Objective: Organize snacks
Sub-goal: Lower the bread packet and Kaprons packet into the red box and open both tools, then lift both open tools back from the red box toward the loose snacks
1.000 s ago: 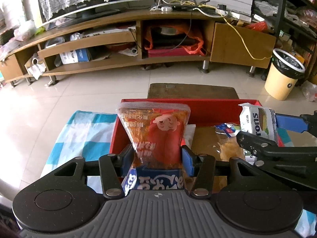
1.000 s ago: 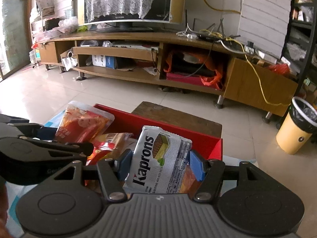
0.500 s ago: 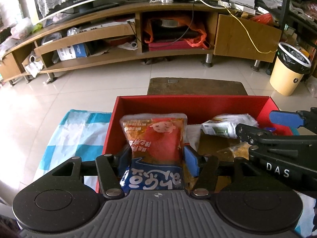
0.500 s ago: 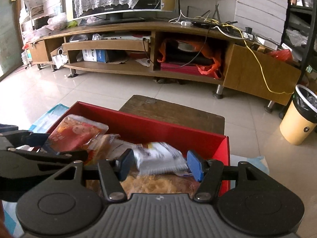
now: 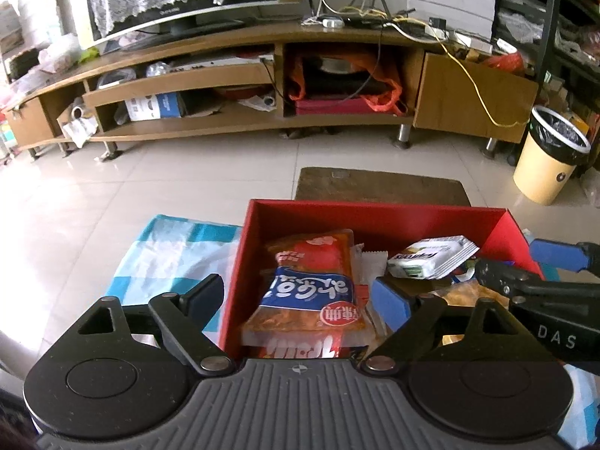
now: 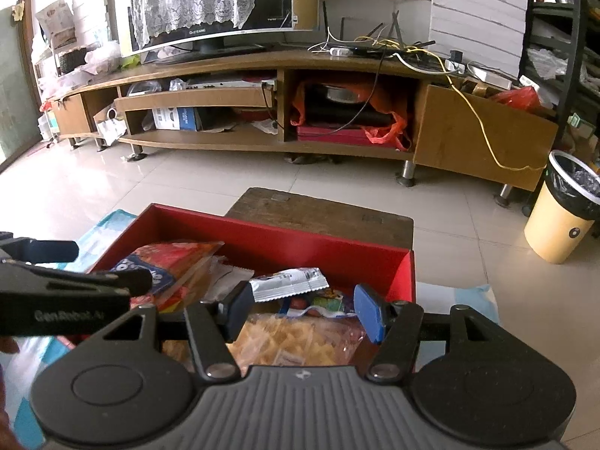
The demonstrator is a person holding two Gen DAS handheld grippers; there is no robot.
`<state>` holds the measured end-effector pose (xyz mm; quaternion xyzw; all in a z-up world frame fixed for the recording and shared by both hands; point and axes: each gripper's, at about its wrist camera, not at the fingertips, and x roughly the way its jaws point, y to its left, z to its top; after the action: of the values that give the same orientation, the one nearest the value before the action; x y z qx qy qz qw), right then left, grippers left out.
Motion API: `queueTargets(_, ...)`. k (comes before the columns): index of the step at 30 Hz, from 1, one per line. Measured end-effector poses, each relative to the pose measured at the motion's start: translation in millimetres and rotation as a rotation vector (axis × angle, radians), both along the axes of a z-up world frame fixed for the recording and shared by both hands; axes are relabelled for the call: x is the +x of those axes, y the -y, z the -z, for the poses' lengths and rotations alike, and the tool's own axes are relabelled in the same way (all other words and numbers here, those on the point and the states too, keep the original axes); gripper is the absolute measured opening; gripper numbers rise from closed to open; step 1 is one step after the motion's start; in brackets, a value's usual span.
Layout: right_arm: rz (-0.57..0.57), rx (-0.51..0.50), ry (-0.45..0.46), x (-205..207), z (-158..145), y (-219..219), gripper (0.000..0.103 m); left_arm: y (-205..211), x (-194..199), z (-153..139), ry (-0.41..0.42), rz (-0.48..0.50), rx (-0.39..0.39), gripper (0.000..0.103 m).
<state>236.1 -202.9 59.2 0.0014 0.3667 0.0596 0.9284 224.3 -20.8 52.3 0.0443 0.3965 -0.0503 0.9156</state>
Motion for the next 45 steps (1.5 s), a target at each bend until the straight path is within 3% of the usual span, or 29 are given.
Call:
queueTargets(12,-0.084,0.02,-0.017,-55.9,-3.0,-14.7,0.057,-37.1,-47.3,-4.2,-0.059,-0.045,-0.041,0.092)
queueTargets(25,-0.167,0.033,-0.081,-110.6,19.0,-41.7,0.057,-60.1,-137.5,33.5,-0.275,-0.065,-0.08,0.094)
queueTargets(32,-0.184,0.049,-0.119,-128.0,30.7,-40.2,0.057,-45.9,-152.5,56.8,-0.362,-0.074,-0.109,0.094)
queueTargets(37,-0.185,0.05,-0.135,-135.1,35.7,-32.2,0.057,-22.9,-156.0,69.5,-0.38,-0.055,-0.056,0.094)
queueTargets(42,-0.197,0.063,-0.146,-138.6,40.2,-28.2,0.057,-21.8,-161.2,79.4,-0.383,-0.07,-0.03,0.085)
queueTargets(45,-0.213,0.059,-0.158,-138.5,43.7,-32.1,0.057,-29.2,-166.2,76.1,-0.378,-0.065,-0.02,0.072)
